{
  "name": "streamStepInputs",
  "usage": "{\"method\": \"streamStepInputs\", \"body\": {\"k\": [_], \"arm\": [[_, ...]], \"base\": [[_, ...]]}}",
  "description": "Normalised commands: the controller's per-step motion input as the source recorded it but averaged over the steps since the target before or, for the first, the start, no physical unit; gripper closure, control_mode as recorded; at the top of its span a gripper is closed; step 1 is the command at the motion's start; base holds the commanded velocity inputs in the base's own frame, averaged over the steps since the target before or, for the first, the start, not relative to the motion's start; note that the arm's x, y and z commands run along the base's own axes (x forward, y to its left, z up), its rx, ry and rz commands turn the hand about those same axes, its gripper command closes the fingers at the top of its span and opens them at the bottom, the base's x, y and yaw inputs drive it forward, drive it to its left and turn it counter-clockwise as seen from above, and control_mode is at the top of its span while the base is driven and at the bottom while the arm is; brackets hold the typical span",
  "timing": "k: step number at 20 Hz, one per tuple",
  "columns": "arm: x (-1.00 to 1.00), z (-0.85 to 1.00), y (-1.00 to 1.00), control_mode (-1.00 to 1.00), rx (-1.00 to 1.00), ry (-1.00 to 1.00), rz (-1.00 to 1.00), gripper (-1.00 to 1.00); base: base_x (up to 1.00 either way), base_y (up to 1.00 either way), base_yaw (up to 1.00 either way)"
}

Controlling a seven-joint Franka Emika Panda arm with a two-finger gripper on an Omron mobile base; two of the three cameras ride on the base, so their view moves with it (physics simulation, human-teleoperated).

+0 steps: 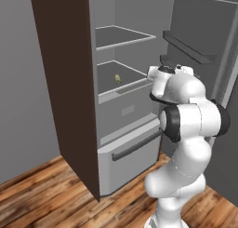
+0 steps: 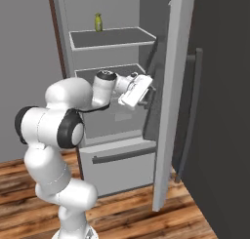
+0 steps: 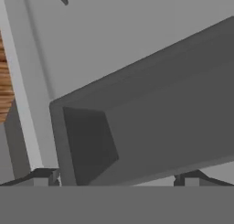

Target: Retrieve the butter from the fridge and place it on a plate on the dining table. Then retrieve the butter knife by the fridge and place it near the plate.

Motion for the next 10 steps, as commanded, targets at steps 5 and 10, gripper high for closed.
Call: {"method": "streamStepInputs", "body": {"k": [5, 10], "arm": [[-0.02, 0.00, -1.00, -1.00, 0.00, 0.00, 0.07, -1.00], [-0.21, 0.02, -0.82, -1.00, 0.00, 0.00, 0.10, -1.00]], "base": [[0.00, 0.00, 0.00], [0.00, 0.00, 0.00]]}}
